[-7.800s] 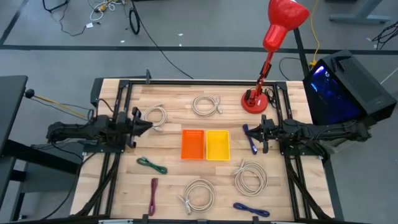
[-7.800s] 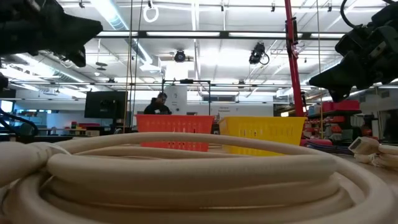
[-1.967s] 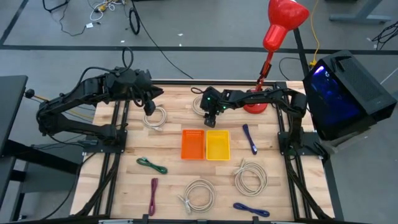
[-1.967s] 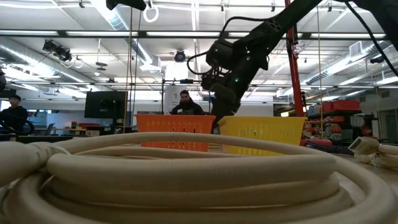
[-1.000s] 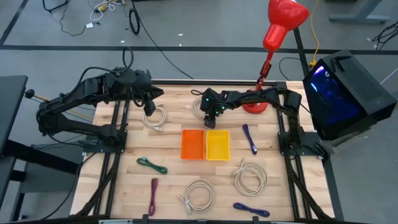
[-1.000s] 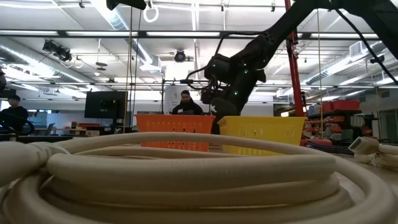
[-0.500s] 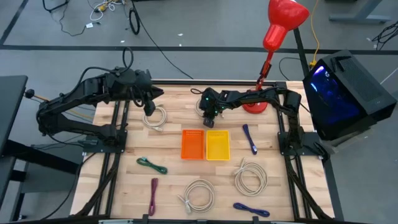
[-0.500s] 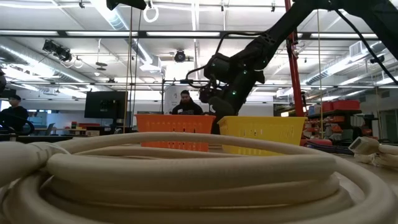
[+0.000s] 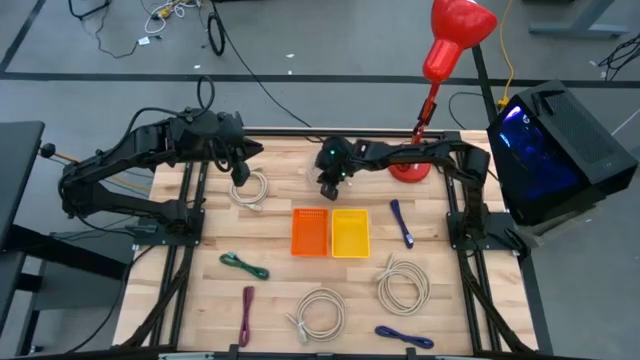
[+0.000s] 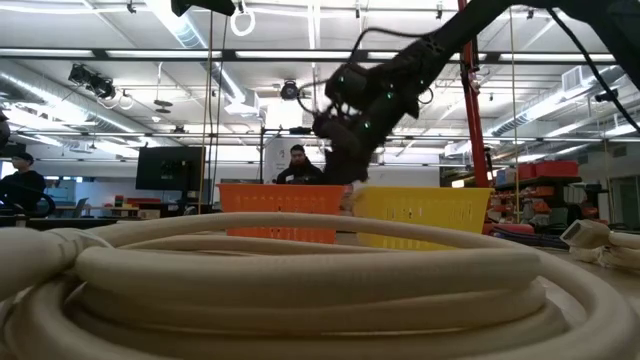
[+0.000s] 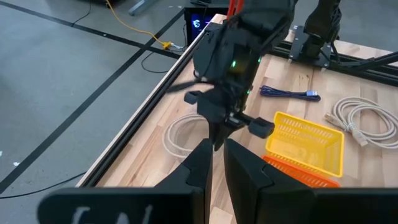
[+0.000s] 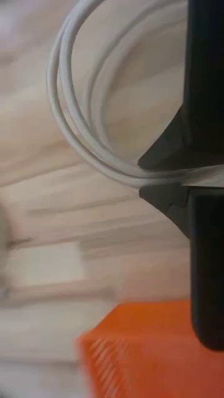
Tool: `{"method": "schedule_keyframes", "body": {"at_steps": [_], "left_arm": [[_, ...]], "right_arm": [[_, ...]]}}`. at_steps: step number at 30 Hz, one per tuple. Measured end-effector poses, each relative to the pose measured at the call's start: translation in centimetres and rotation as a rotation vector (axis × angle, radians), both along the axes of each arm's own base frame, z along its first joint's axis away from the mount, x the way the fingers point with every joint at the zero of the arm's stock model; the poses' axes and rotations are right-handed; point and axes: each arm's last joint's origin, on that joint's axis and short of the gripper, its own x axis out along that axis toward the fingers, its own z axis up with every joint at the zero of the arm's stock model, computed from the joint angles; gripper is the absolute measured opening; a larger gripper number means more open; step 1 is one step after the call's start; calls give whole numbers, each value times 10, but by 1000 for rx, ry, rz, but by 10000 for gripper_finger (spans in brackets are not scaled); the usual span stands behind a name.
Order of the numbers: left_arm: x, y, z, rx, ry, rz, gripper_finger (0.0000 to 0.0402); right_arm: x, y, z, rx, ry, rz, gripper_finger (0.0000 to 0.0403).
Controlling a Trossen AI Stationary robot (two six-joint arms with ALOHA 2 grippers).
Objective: Pick & Place USB Port
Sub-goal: Put the brown HDMI cable into the yellow bin
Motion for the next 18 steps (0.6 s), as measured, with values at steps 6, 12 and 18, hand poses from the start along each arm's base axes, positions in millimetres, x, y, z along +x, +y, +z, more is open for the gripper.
{"method": "schedule_keyframes", "body": {"at_steps": [6,12,18], "left_arm": [[0,0,0,0,0,0,44],[0,0,0,22,10,-4,44],[-1,3,0,40,19,9,44]], "right_arm": [[2,5,43,-30,-41,21,15],[-8,23,89,-21,-118,65,15],[-29,53,126,-20,-139,91,15]]}}
